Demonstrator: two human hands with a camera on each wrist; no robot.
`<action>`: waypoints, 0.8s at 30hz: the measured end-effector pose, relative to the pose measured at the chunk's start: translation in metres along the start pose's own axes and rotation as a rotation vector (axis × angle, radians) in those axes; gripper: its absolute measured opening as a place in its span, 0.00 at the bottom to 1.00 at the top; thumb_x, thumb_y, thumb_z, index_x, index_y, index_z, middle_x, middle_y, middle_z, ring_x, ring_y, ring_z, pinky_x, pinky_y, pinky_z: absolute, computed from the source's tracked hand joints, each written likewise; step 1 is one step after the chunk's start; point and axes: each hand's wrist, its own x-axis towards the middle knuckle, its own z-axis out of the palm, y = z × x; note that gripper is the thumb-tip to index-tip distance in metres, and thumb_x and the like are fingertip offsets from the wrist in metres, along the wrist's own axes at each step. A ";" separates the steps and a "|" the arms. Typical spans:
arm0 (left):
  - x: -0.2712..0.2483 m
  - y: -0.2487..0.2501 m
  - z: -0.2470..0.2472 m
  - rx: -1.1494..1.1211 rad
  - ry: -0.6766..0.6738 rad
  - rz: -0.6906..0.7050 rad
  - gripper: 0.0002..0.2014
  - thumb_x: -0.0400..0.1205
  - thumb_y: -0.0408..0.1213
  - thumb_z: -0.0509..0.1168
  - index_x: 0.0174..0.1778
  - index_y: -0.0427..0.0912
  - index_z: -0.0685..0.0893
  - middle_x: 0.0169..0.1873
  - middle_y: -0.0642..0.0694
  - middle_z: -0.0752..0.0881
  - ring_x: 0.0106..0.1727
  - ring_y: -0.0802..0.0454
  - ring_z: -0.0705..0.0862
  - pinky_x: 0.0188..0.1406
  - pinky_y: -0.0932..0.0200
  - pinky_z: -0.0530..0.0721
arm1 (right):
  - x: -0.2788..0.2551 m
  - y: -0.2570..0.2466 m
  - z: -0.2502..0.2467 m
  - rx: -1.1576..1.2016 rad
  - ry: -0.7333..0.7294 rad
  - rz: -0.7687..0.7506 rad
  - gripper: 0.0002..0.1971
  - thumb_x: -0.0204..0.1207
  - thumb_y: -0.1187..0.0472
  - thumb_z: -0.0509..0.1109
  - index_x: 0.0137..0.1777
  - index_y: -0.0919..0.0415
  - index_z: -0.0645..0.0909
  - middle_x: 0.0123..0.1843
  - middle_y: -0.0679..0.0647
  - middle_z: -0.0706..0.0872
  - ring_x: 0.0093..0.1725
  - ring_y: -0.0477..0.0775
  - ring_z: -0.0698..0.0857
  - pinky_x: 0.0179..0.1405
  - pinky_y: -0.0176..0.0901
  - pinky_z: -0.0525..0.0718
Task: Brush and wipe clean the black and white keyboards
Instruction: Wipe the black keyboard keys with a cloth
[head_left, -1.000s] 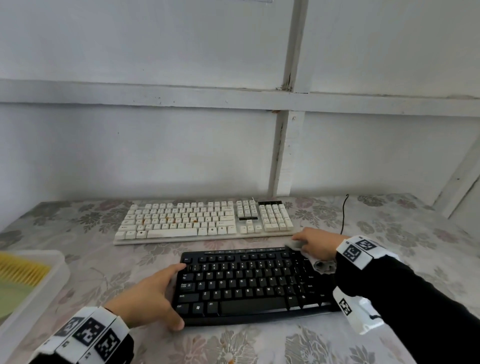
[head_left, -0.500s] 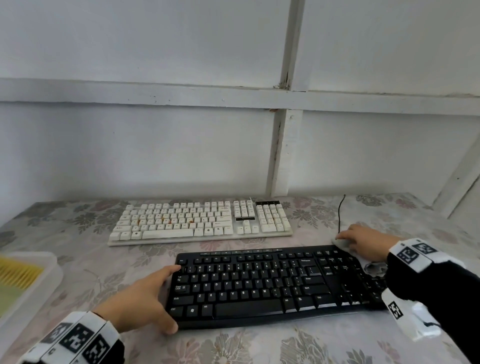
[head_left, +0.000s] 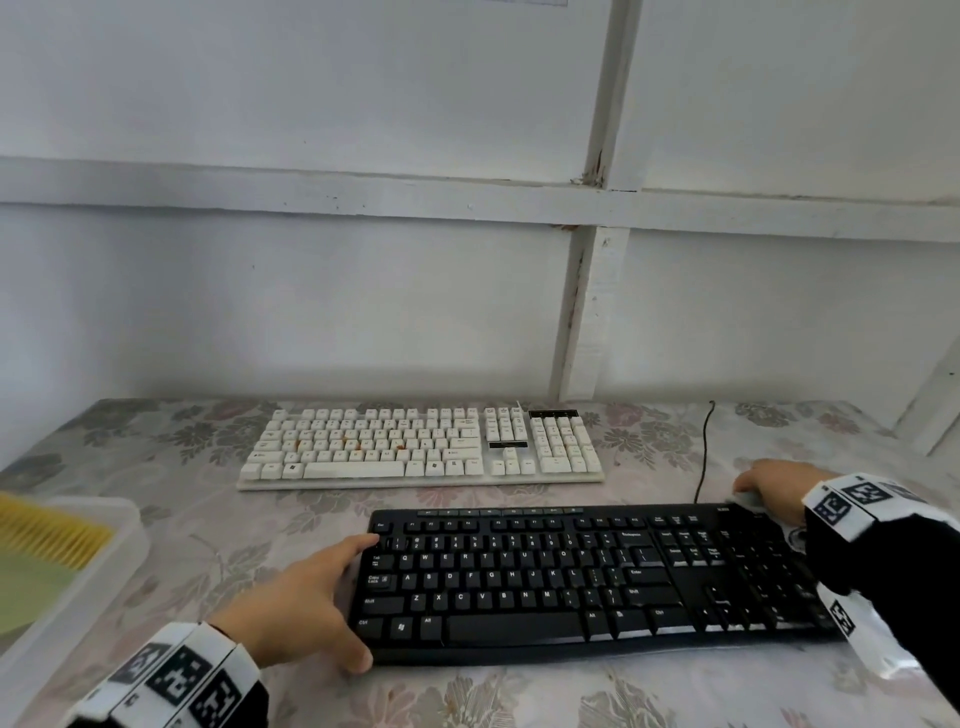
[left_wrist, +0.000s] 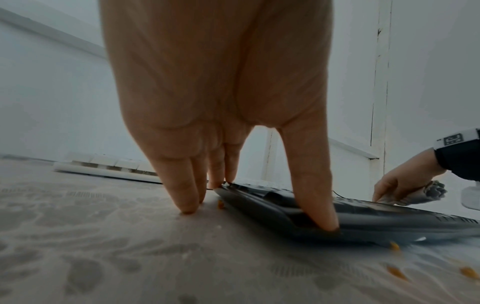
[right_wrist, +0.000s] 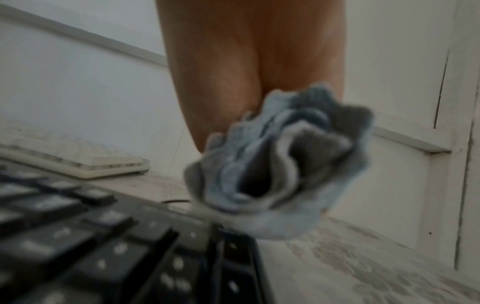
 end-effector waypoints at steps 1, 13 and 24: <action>0.000 0.000 0.000 0.003 0.003 -0.001 0.53 0.62 0.35 0.79 0.78 0.60 0.56 0.62 0.58 0.70 0.66 0.55 0.73 0.68 0.59 0.71 | -0.005 -0.004 -0.005 -0.006 0.013 0.025 0.09 0.81 0.61 0.61 0.39 0.50 0.71 0.43 0.48 0.70 0.45 0.53 0.74 0.45 0.40 0.73; -0.002 -0.002 -0.002 -0.025 -0.011 0.037 0.52 0.62 0.38 0.79 0.78 0.59 0.57 0.65 0.62 0.74 0.60 0.59 0.77 0.56 0.68 0.73 | -0.074 -0.251 -0.083 0.525 0.131 -0.615 0.15 0.84 0.58 0.56 0.64 0.64 0.79 0.65 0.61 0.77 0.56 0.59 0.81 0.57 0.45 0.81; 0.000 0.002 0.000 0.019 0.061 0.026 0.51 0.62 0.40 0.79 0.78 0.58 0.58 0.60 0.59 0.76 0.59 0.58 0.77 0.54 0.66 0.74 | -0.072 -0.296 -0.070 0.188 0.190 -0.665 0.14 0.81 0.71 0.59 0.62 0.69 0.80 0.67 0.64 0.71 0.46 0.59 0.74 0.47 0.47 0.73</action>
